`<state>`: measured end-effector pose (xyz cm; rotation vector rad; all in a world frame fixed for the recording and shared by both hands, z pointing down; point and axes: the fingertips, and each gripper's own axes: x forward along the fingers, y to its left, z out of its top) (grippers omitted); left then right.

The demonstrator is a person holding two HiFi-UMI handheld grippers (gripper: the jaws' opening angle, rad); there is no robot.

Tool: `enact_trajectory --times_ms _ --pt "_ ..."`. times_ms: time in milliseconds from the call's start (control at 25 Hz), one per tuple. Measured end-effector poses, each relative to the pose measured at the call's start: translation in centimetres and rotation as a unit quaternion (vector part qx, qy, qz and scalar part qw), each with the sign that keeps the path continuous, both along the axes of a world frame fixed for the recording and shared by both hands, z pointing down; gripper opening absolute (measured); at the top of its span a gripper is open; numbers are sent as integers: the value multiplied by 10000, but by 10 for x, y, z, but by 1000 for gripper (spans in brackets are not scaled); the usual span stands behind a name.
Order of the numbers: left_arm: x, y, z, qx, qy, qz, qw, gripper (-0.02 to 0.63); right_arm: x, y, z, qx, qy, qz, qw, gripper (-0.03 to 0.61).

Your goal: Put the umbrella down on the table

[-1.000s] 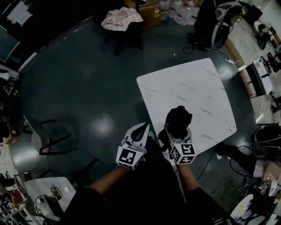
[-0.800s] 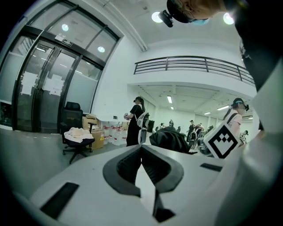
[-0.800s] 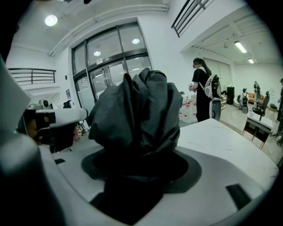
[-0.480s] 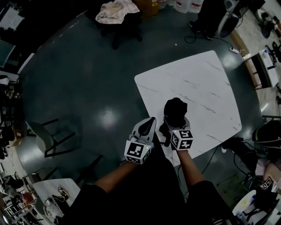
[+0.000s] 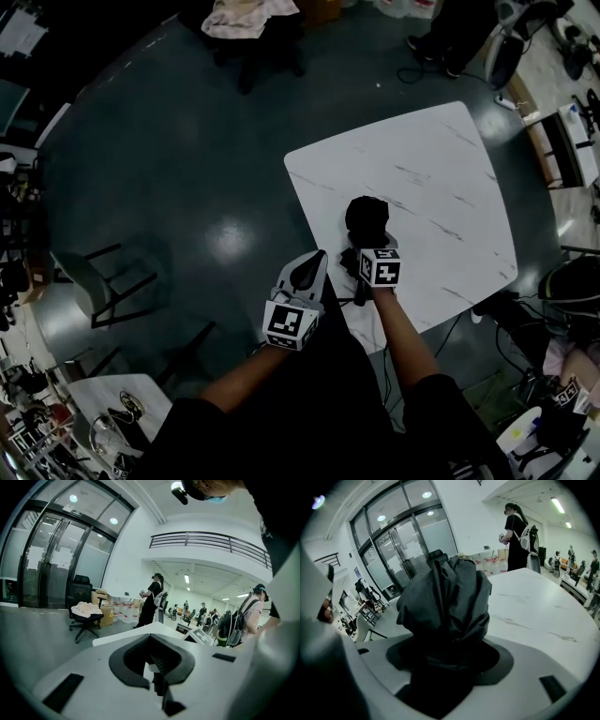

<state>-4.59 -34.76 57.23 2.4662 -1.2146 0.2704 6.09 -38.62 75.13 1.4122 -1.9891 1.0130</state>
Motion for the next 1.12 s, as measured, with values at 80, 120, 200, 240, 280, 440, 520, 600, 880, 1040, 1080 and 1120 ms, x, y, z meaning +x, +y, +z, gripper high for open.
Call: enact_trajectory --times_ms 80,120,200,240,280,440,520,600,880,1040,1080,1120 --pt "-2 0 4 -46 -16 -62 10000 17 1 -1 18 -294 80 2 9995 316" --pt "-3 0 5 -54 -30 -82 9999 17 0 -1 27 -441 125 9 9989 316" --pt "-5 0 5 -47 -29 -119 9999 17 -2 1 44 -740 206 -6 9970 316" --pt "-6 1 5 -48 -14 -133 9999 17 -2 4 50 -876 261 -14 9958 316" --pt "-6 3 5 -57 -2 -145 9999 17 -2 6 55 -987 338 -11 9945 318" --pt "-12 9 5 -97 -5 -240 9997 17 -1 4 63 -1066 576 -14 9926 319" --pt "-17 13 5 -93 -11 -255 9996 17 -2 3 64 -1021 633 -5 9928 319" --pt "-20 16 4 -47 -1 -266 9996 17 -2 1 66 -973 686 14 9929 321" --pt "-20 41 -2 -39 203 -202 9996 17 2 7 58 -899 726 58 9933 347" --pt "-32 63 -18 -17 371 -188 9991 17 3 28 24 -686 681 306 9948 347" --pt "-36 67 -23 14 390 -211 9990 17 1 34 15 -647 619 350 9954 347" --pt "-40 70 -29 59 409 -234 9989 17 0 39 4 -598 564 372 9959 347"
